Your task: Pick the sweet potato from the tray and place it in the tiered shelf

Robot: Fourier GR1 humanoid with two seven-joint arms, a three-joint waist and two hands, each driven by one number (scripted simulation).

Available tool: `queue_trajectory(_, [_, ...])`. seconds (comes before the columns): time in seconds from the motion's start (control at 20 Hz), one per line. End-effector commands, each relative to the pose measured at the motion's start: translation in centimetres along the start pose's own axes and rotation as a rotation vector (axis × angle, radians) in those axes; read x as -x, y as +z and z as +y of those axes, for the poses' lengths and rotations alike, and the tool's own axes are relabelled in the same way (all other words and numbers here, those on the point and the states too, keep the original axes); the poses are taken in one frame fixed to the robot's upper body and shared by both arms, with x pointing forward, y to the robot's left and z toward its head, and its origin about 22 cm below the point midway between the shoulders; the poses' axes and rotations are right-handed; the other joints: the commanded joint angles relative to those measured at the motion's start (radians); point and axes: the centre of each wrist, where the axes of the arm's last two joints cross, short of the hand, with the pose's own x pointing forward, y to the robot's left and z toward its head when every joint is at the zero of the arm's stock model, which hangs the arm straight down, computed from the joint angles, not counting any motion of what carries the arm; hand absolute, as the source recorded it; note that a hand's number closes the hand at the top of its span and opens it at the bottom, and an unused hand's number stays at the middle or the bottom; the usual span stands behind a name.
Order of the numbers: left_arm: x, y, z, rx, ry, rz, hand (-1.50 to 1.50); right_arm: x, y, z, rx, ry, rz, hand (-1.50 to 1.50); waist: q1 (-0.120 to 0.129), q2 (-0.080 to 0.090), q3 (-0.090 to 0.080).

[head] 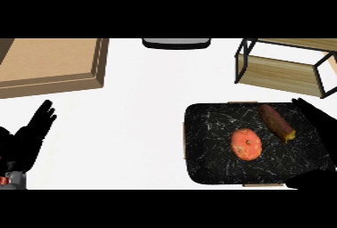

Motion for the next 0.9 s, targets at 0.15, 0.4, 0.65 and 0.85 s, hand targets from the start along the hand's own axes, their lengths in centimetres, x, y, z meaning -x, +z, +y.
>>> queue_trajectory(0.15, [0.2,-0.8,0.1,-0.023,0.000,-0.018,0.00,0.4,-2.7,-0.9,-0.060,0.084,0.041,-1.50,-0.009,-0.001,0.002])
queue_trajectory(0.4, [0.5,0.1,-0.4,-0.014,0.015,0.004,0.00,1.6,-4.6,2.1,-0.079,0.104,0.036,-1.50,-0.007,-0.001,0.002])
queue_trajectory(0.65, [2.1,0.2,0.9,0.003,0.015,0.000,0.00,1.9,-5.5,1.8,-0.077,0.113,0.069,-1.50,-0.010,-0.002,0.002])
queue_trajectory(0.85, [1.9,-0.6,0.1,-0.008,0.006,0.010,0.00,2.8,-7.8,3.7,-0.069,0.105,0.049,-1.50,-0.010,-0.001,0.002])
